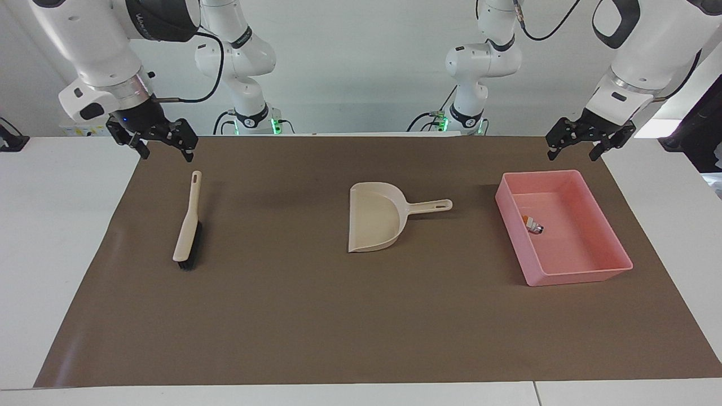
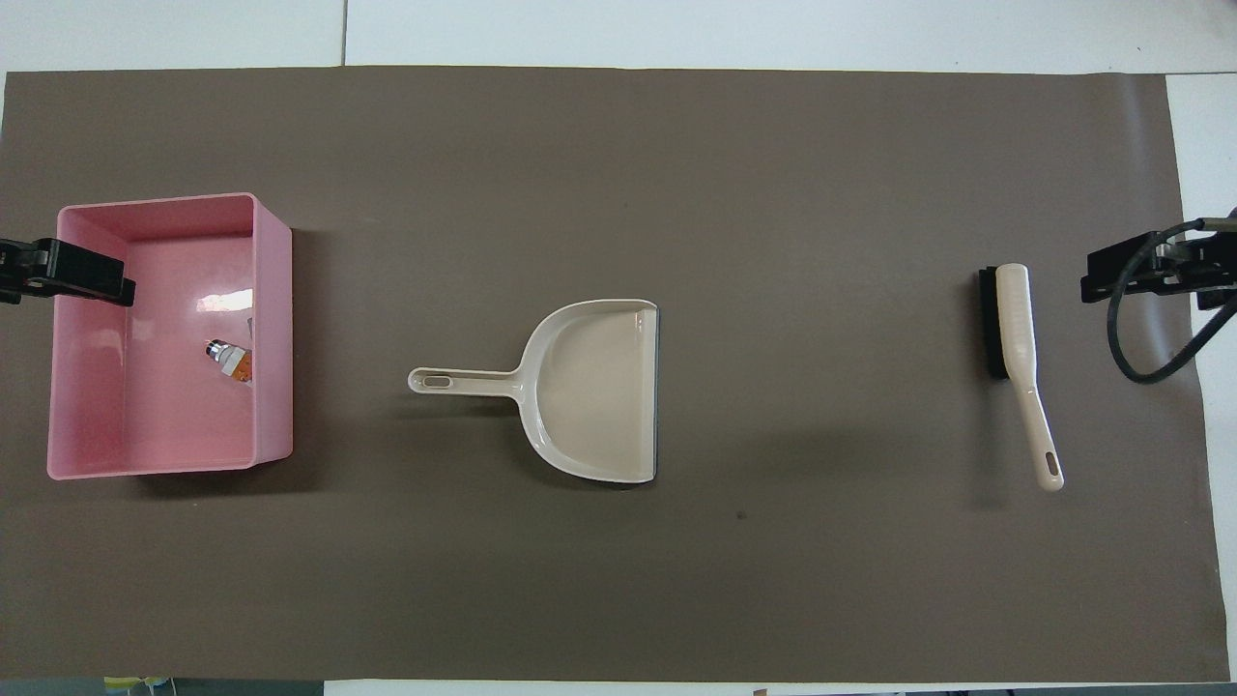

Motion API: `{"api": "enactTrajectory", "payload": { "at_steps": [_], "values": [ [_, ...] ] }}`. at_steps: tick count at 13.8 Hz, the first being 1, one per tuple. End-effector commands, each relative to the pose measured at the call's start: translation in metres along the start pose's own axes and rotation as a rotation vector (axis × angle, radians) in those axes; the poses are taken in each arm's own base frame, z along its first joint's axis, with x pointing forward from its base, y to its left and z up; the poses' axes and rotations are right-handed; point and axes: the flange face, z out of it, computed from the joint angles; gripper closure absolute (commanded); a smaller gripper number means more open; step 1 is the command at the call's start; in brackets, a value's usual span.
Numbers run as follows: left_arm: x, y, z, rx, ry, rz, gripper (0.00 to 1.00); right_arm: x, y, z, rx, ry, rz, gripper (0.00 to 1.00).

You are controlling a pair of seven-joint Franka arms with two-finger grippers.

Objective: Clean e-waste and dump in bin

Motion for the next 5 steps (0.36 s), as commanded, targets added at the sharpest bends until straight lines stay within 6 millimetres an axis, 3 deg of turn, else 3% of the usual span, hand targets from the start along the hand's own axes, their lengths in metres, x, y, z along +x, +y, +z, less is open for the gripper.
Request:
{"api": "enactTrajectory", "payload": {
  "at_steps": [1, 5],
  "values": [
    [-0.0037, 0.0029, 0.0013, 0.014, 0.011, -0.006, 0.00, -0.0058, 0.0030, -0.0004, 0.005, 0.001, 0.009, 0.00],
    [-0.0053, -0.0020, 0.0018, 0.013, 0.004, -0.016, 0.00, -0.0058, 0.0030, -0.0004, 0.005, 0.001, 0.009, 0.00]
  ]
}}
